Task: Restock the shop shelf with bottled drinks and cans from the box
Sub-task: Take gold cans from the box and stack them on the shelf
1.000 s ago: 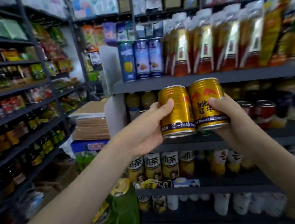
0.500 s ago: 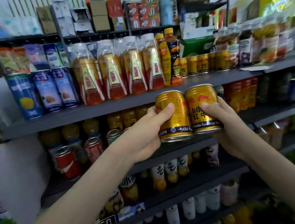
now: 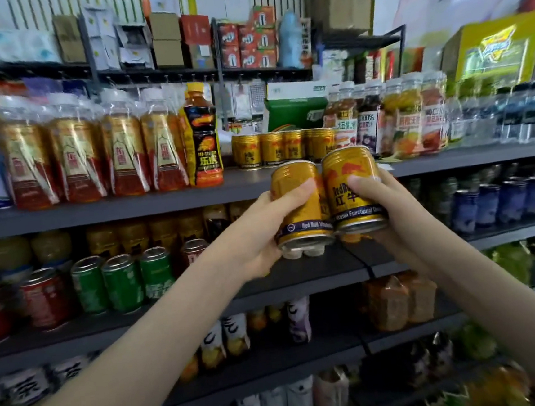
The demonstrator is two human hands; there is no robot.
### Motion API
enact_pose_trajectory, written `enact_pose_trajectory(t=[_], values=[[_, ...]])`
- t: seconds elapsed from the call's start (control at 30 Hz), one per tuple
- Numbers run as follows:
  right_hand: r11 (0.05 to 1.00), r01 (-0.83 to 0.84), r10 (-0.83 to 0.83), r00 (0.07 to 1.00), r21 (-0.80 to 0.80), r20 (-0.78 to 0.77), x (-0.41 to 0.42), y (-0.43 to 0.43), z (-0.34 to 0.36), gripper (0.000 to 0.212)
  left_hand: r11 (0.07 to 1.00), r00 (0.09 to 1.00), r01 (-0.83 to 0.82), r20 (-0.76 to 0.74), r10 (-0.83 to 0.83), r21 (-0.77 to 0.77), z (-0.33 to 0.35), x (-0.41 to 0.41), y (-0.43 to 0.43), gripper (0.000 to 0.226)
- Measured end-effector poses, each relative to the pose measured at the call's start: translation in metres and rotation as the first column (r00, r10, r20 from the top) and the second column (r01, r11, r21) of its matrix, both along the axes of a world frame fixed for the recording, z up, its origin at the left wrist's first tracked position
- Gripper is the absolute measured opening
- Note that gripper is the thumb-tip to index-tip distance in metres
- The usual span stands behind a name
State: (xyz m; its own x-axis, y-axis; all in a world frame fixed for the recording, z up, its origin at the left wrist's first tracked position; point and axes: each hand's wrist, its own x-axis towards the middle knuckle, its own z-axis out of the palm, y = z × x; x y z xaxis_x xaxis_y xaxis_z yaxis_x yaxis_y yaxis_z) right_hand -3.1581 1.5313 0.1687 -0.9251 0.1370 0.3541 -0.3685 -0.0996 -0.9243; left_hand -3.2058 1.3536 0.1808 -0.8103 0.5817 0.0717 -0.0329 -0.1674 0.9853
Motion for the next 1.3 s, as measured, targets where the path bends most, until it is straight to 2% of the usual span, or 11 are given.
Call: enact_pose_trajectory(t=[0.2,0.33,0.57,0.67,0.77,0.9,1.0,1.13,1.3], values=[[0.996,-0.077,0.079,0.996,0.049,-0.036,-0.023,0.049,0.025,0.065,0.996,0.992,-0.089,-0.088,0.088,-0.012,0.027,-0.016,0.041,0.065],[0.994,-0.049,0.058,0.995,0.101,-0.08,-0.047,0.071,0.037,0.066,0.985,0.975,-0.161,-0.166,0.15,-0.055,0.041,-0.037,0.056,0.069],[0.973,0.017,0.012,0.992,0.229,-0.124,-0.108,0.105,0.063,0.066,0.983,0.943,-0.182,-0.287,0.17,-0.016,0.054,-0.092,0.069,0.056],[0.959,0.061,-0.026,0.991,0.278,-0.129,-0.134,0.117,0.067,0.08,0.989,0.946,-0.147,-0.288,0.147,0.023,0.052,-0.12,0.072,0.048],[0.963,0.047,-0.012,0.992,0.267,-0.129,-0.151,0.129,0.069,0.075,0.992,0.951,-0.124,-0.279,0.129,0.034,0.049,-0.138,0.078,0.037],[0.955,0.002,0.036,0.992,0.298,-0.123,-0.163,0.141,0.072,0.069,0.991,0.952,-0.124,-0.277,0.134,0.054,0.045,-0.149,0.088,0.041],[0.942,-0.057,0.098,0.989,0.33,-0.109,-0.173,0.145,0.076,0.064,0.978,0.94,-0.19,-0.271,0.207,0.088,0.044,-0.15,0.093,0.033],[0.917,-0.092,0.144,0.984,0.389,-0.107,-0.195,0.145,0.076,0.07,0.928,0.891,-0.361,-0.262,0.371,0.088,0.047,-0.149,0.095,0.048],[0.847,-0.107,0.173,0.982,0.521,-0.081,-0.222,0.125,0.079,0.073,0.853,0.82,-0.518,-0.244,0.518,0.073,0.054,-0.156,0.077,0.044]])
